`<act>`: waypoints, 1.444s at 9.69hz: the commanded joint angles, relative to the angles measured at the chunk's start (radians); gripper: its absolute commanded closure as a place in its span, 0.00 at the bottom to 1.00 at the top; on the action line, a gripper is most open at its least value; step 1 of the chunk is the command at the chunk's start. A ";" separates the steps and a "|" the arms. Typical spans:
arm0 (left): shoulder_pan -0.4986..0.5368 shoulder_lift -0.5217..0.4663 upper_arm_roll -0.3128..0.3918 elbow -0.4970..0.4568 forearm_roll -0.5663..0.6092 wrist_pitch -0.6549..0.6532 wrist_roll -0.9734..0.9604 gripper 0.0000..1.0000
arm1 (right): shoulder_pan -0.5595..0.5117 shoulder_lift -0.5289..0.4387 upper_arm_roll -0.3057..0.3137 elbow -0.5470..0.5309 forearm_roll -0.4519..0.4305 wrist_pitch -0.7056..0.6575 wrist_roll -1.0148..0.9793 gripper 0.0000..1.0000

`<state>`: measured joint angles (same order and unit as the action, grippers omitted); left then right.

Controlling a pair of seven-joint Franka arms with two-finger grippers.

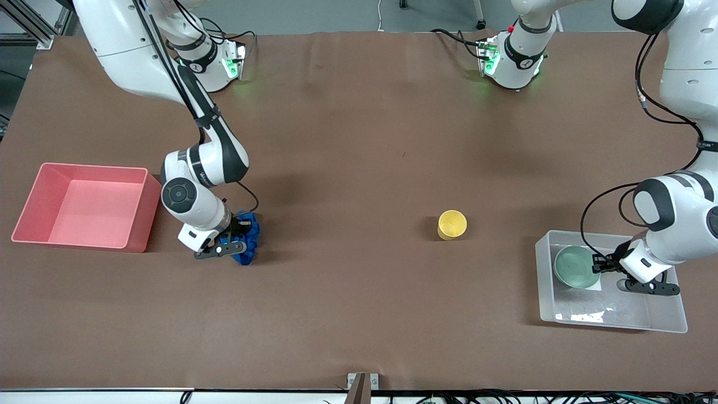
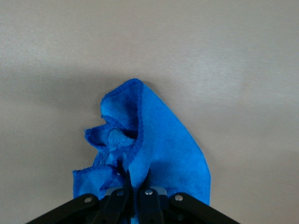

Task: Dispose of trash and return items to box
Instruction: 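Drop the blue cloth into the pink bin while the left gripper reaches the yellow cup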

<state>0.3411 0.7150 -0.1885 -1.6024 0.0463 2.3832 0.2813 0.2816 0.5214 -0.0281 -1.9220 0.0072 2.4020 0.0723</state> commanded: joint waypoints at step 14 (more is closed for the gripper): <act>-0.431 -0.254 -0.094 -0.088 0.030 -0.377 -1.000 0.00 | -0.587 -0.219 0.002 -0.093 -0.081 -0.192 -0.335 0.91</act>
<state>-0.0661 0.4398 -0.2939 -1.6346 0.0523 1.9529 -0.6514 -0.2891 0.3156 -0.0472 -1.9717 -0.0565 2.1954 -0.2600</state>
